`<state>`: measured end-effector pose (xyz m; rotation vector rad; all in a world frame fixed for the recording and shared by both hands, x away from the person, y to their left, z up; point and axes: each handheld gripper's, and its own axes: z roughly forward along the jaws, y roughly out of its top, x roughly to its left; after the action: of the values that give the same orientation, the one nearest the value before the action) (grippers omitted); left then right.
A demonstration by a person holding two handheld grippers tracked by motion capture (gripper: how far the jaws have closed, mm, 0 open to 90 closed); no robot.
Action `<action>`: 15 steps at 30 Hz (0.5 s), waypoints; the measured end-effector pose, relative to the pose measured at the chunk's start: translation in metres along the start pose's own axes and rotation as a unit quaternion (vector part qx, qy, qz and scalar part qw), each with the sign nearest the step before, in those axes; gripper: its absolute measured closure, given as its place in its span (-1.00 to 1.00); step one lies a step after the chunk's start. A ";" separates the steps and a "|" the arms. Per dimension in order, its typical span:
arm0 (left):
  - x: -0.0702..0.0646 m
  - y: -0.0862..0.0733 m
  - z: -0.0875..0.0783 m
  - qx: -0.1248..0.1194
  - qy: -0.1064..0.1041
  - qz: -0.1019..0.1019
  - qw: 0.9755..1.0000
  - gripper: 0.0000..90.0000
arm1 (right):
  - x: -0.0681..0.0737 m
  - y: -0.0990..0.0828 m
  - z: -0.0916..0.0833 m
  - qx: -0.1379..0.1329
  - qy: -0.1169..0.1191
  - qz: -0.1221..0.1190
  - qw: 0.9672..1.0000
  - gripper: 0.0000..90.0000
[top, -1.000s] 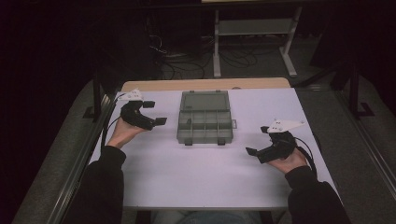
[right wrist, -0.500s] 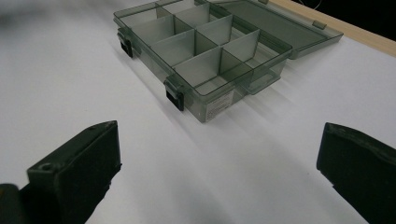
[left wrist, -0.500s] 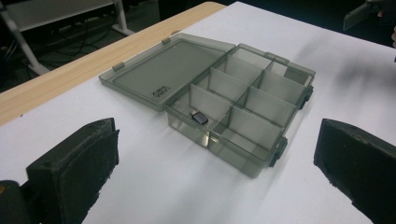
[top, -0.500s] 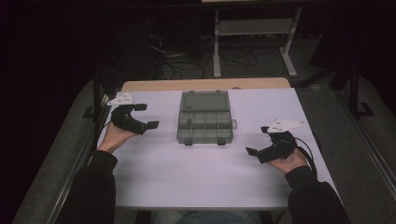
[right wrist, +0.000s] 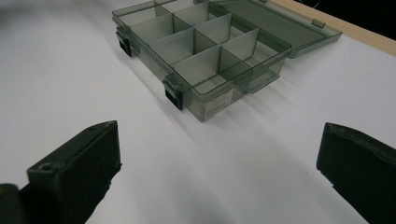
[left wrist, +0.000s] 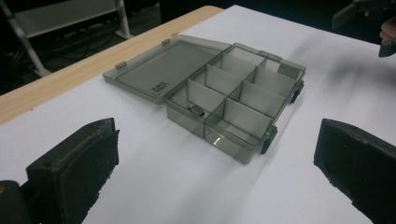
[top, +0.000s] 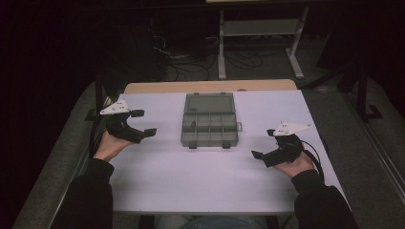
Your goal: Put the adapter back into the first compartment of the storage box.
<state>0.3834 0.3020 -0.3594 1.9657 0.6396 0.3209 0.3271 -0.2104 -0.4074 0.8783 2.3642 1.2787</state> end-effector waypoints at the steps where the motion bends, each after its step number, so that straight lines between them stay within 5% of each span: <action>1: -0.001 -0.001 -0.002 -0.002 0.002 0.001 1.000 -1.00 | 0.000 0.000 0.000 0.000 0.000 0.000 1.000 -1.00; 15: -0.003 -0.020 -0.023 -0.019 0.024 -0.003 1.000 -1.00 | 0.000 0.000 0.000 0.003 -0.001 0.000 1.000 -1.00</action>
<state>0.3634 0.3247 -0.3663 1.9240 0.6642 0.3750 0.3271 -0.2103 -0.4077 0.8803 2.3681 1.2711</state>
